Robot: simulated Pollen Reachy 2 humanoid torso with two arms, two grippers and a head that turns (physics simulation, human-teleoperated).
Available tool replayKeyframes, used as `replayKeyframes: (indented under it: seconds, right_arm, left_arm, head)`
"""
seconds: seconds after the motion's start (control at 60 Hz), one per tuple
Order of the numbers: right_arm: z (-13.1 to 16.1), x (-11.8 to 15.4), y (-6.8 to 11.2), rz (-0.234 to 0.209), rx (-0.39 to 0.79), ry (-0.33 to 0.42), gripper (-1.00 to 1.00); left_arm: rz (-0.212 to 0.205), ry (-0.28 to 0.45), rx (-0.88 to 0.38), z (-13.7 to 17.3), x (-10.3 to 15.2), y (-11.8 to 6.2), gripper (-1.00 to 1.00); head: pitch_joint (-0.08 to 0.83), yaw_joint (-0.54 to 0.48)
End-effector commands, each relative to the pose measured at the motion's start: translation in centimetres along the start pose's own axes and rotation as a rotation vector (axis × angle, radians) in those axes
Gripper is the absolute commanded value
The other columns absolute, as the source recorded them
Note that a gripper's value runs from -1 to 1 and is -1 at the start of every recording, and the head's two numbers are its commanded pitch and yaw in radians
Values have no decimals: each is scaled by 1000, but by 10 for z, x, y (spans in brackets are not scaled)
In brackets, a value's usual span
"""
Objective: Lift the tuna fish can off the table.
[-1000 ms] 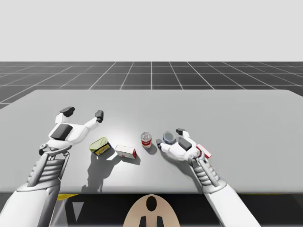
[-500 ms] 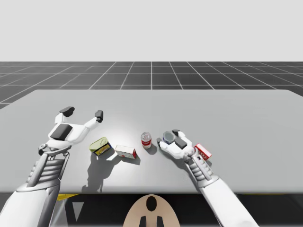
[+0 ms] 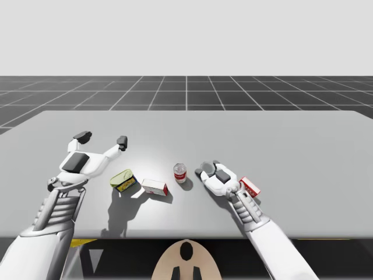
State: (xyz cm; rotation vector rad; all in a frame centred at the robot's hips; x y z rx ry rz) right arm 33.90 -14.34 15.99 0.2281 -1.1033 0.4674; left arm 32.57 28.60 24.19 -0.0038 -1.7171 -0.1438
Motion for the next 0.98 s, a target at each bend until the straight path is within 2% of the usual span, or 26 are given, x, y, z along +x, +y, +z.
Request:
replayKeyframes:
  seconds: [0.017,0.1,0.317,0.417,0.55,0.567,0.617,0.683,0.7,0.783,0.85,0.917,0.95,0.983]
  right_arm:
    - [-5,-13,11,-33,21,37,1000]
    - [-6,-14,11,-31,22,36,1000]
    - [-3,-10,11,-30,21,25,1000]
    - [6,3,10,-26,20,-14,1000]
    - [25,35,9,-10,9,-97,1000]
    - [34,50,9,-2,6,-132,1000]
    - [39,61,9,6,1,-159,1000]
    - [49,80,8,33,-24,-224,1000]
    - [53,90,6,51,-50,-261,1000]
    - [65,113,4,55,-73,-330,1000]
    - [75,133,2,78,-104,-399,1000]
    - [88,154,1,130,-149,-478,1000]
    - [92,160,2,140,-158,-502,1000]
    - [103,175,2,167,-187,-567,1000]
  left_arm:
    - [-1,1,3,0,0,0,-1000]
    - [-2,2,3,0,0,0,-1000]
    - [-1,4,6,-1,-1,1,-1000]
    - [-1,5,8,-2,-1,2,-1000]
    - [0,7,11,-2,-1,2,-1000]
    - [0,7,12,-2,-1,2,-1000]
    - [0,7,12,-2,-1,2,-1000]
    - [0,7,12,-2,0,3,-1000]
    - [1,6,13,-3,0,3,-1000]
    - [5,4,16,-3,1,4,-1000]
    - [6,4,18,-3,1,4,-1000]
    - [6,5,20,-3,1,4,-1000]
    - [6,6,21,-3,1,4,-1000]
    - [7,6,22,-3,1,4,-1000]
  head:
    - [437,-115]
    - [370,-119]
    - [307,-123]
    - [302,-123]
    - [299,-126]
    - [298,-128]
    - [297,-129]
    - [295,-130]
    - [294,-130]
    - [292,-129]
    - [290,-128]
    - [289,-128]
    - [288,-128]
    - [288,-128]
